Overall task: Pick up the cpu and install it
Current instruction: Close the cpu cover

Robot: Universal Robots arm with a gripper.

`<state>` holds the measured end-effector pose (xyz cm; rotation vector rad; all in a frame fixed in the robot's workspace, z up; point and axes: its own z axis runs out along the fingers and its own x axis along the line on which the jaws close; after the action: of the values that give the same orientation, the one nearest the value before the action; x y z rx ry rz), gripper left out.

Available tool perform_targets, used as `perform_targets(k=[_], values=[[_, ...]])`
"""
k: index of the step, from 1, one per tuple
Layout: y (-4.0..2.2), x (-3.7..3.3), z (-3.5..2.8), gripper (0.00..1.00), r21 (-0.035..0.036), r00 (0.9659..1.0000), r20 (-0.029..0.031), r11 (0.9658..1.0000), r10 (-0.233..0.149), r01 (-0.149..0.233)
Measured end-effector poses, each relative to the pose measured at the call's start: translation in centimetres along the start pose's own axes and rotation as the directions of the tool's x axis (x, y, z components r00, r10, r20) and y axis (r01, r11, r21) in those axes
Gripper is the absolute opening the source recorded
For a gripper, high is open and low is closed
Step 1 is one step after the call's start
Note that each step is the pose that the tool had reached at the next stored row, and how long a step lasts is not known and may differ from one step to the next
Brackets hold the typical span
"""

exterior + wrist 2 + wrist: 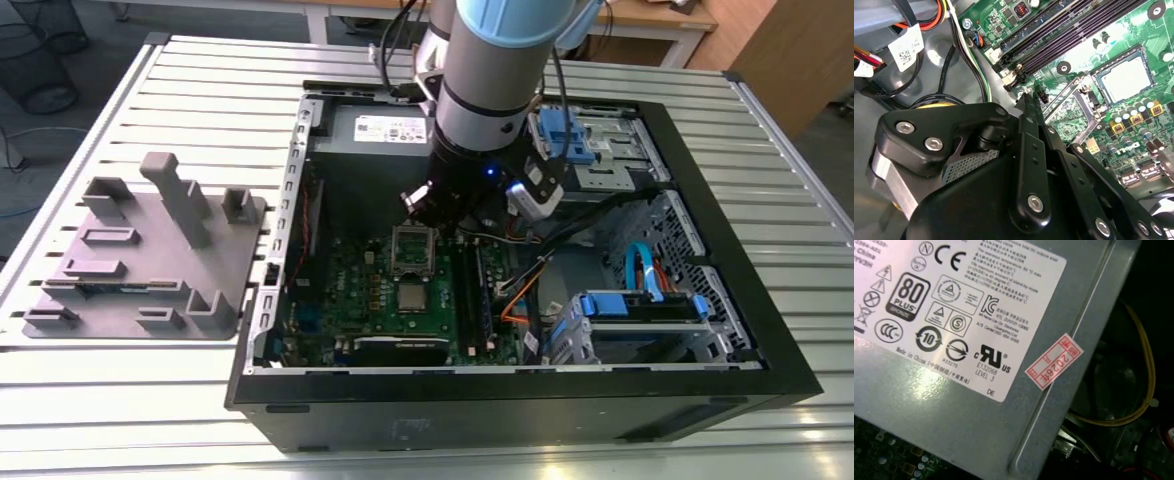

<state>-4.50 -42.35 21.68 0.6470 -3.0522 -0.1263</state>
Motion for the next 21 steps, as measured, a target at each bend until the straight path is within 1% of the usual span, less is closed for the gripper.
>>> perform_targets(k=[6, 11, 17, 21], values=[[0.0, 0.01, -0.18, 0.11, 0.0001, 0.9992, -0.0035, 0.9992, -0.041, 0.041], [0.02, 0.01, -0.56, 0.11, -0.0008, 0.9977, -0.0053, 0.9977, -0.067, 0.067], [0.02, 0.01, -0.58, 0.11, -0.0008, 0.9975, -0.0056, 0.9975, -0.071, 0.071], [0.05, 0.01, -0.89, 0.11, -0.0009, 0.9962, -0.0069, 0.9962, -0.087, 0.087]])
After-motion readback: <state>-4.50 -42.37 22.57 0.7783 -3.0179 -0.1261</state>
